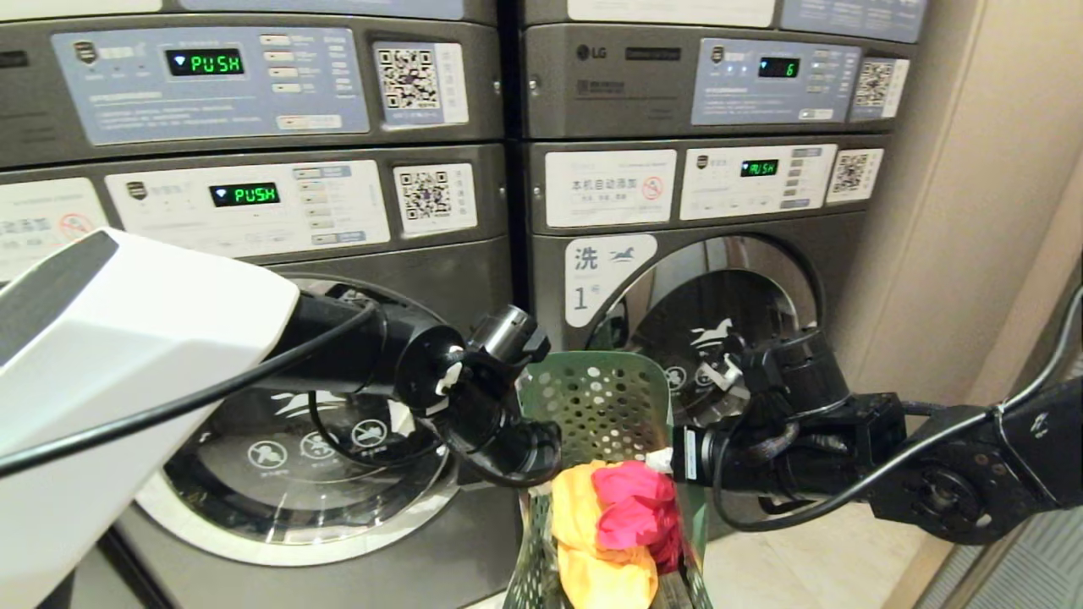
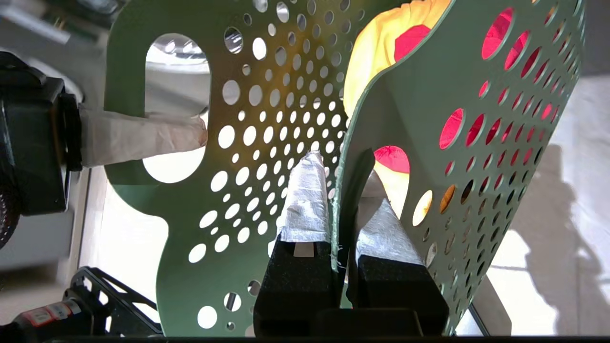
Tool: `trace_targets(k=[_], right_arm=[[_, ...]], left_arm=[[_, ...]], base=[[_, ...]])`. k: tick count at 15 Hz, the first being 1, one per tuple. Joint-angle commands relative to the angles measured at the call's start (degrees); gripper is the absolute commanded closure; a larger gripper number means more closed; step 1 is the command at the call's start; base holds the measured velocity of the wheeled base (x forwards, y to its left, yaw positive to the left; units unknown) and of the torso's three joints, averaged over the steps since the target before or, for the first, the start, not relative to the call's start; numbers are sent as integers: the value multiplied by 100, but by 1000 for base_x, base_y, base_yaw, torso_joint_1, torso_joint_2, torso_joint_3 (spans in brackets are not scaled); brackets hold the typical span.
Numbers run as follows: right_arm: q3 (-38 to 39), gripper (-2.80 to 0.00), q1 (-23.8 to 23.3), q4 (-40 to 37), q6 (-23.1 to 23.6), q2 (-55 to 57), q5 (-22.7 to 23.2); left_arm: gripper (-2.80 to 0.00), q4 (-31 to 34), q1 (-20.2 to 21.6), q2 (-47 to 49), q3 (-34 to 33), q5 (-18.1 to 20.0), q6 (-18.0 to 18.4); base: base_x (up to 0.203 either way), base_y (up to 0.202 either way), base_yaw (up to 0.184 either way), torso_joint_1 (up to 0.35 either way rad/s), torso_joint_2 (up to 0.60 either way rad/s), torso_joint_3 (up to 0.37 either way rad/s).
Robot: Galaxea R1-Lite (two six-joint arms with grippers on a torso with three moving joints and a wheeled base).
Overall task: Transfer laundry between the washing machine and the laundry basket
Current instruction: Pick up the clothes basket and put it beside the washing machine
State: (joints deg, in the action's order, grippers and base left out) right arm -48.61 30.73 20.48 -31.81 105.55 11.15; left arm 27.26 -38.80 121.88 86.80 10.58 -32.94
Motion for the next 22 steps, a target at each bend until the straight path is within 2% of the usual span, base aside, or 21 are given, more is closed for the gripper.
trace_targets(k=[1,4,10,16,18,20,22], right_arm=[[19,0,11,9,-19,-17,10],[36,0,12,9,77,-8,-165],[88,0,12,9,131,10,-184],[161,0,12,-17,212,3,-222],[169,0,4,-140,392,21,-629],[139,0,-42,-640,419,27,-1043],[156,0,-197,-710,426,9,-1114]], left_arm=[[0,7,-5,-9,-41,5,-20],[0,-19,-13,2,-41,5,-20],[0,-28,-13,87,-32,5,-20],[0,-53,-147,110,-6,5,-20],[0,-138,-253,142,3,13,-28],[0,-398,-365,151,3,59,-73],[0,-771,-484,227,11,116,-202]], base=[[5,-12,170,3,6,7],[1,-7,180,1,1,1],[-1,-11,171,3,3,2],[1,-1,29,1,1,2],[0,0,0,0,0,0],[0,0,0,0,0,0],[0,0,0,0,0,0]])
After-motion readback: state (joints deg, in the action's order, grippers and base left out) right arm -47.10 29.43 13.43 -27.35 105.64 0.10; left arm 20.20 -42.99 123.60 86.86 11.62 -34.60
